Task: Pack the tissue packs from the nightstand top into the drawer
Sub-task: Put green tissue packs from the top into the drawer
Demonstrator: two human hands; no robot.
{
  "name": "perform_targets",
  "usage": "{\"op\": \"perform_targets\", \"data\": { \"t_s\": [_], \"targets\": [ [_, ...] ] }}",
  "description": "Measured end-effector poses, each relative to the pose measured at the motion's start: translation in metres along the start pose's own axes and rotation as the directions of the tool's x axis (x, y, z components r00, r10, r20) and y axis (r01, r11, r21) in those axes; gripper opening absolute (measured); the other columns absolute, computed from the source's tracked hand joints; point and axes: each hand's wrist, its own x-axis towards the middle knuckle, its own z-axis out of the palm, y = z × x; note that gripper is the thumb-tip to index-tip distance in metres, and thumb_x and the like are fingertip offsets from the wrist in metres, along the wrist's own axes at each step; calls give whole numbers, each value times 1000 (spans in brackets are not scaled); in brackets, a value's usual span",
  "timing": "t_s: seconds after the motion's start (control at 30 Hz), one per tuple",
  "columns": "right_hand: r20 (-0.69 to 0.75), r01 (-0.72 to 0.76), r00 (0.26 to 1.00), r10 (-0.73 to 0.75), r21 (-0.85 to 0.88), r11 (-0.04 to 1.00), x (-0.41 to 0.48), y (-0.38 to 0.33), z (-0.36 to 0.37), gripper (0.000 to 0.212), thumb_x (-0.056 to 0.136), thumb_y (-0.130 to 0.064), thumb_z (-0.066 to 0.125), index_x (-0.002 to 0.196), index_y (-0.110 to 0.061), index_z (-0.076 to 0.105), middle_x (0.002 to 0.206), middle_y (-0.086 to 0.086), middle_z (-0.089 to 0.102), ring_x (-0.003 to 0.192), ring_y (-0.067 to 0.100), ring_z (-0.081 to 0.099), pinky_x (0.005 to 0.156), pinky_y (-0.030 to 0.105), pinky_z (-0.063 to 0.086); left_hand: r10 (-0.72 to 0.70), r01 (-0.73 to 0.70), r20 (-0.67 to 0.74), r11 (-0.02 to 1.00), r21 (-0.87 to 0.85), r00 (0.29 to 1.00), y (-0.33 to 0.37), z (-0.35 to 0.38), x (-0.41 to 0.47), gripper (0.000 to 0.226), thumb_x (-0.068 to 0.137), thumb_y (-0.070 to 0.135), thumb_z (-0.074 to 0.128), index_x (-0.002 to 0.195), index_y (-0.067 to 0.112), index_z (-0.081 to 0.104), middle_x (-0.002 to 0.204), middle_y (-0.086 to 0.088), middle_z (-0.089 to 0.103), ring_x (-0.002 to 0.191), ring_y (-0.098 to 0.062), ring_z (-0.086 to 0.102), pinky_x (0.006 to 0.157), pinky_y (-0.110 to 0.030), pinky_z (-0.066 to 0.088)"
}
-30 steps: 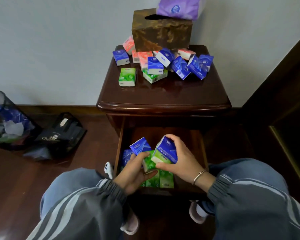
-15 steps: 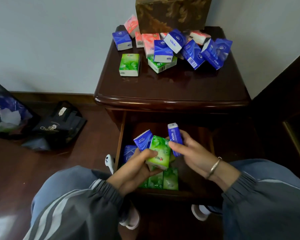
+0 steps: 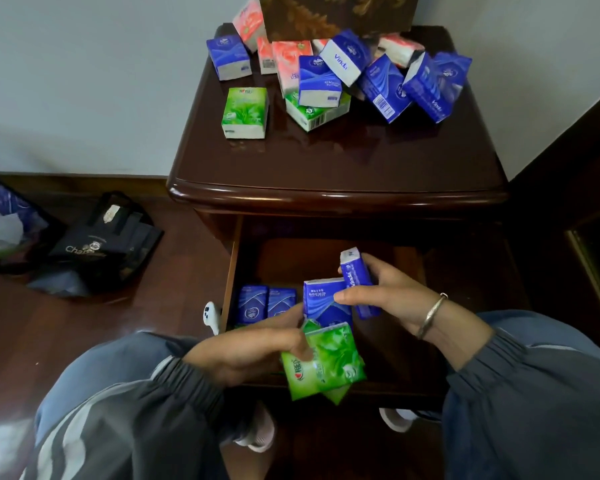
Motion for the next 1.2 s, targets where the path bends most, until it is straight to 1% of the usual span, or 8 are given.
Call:
{"op": "perform_targets", "data": {
  "t_s": [0.2,0.37,0.6,0.77,0.87,0.97,1.07,1.2],
  "targets": [
    [-186,54,982,-27,145,988,4,-1,11,34,66,4,75,89,-16,58,74,-1,65,65,9,65,60,23,54,-7,8,5,989,-148,1000,0,4,2,69,67,12,61,133,30,52,132,-11,60,119,-31,58,98,-42,47],
    [-422,155,906,32,402,902,10,-9,-2,21,78,8,62,78,-12,54,80,12,59,70,22,61,77,38,51,-64,-62,-389,951,-304,919,-6,-9,15,59,84,20,57,135,45,40,123,-9,61,76,-24,71,53,-32,54],
    [-335,157,939,80,622,767,9,-13,-2,11,83,-4,59,85,-14,59,73,2,71,67,14,70,65,33,57,75,-99,-546,995,-15,834,-8,-8,15,43,96,19,45,117,54,58,119,1,51,68,-9,64,59,-32,56],
    [-337,141,938,79,582,801,12,2,25,14,83,0,59,80,-13,58,74,6,68,66,17,68,73,37,53,86,-122,-530,992,-33,844,-10,7,21,29,97,21,47,100,35,72,99,3,64,64,-8,64,61,-34,56],
    [-413,193,908,77,572,797,13,5,27,12,83,-1,60,82,-13,57,75,4,69,64,13,68,61,27,55,49,-116,-520,988,-98,853,-10,7,23,35,85,46,59,114,27,65,112,-6,63,78,-19,69,66,-38,58],
    [-457,198,887,61,497,845,14,11,32,13,83,-5,63,88,-13,55,81,5,65,70,14,67,63,28,54,77,-94,-488,996,-9,869,-12,8,22,41,78,63,63,109,36,69,111,8,67,86,-16,69,67,-36,59],
    [-435,125,901,-14,230,965,13,10,31,28,79,-20,72,97,-19,50,92,-1,64,84,12,66,76,28,52,99,-111,-575,994,15,812,-11,7,22,18,88,50,58,97,41,72,94,12,71,70,-6,66,62,-31,57],
    [-231,67,967,-105,-167,984,5,-6,10,50,79,-34,71,115,-27,38,103,-8,60,84,-2,61,65,10,48,82,-65,-636,997,51,767,-5,-9,16,16,92,40,57,91,34,72,79,8,72,64,-5,66,57,-28,56]
  ]
}}
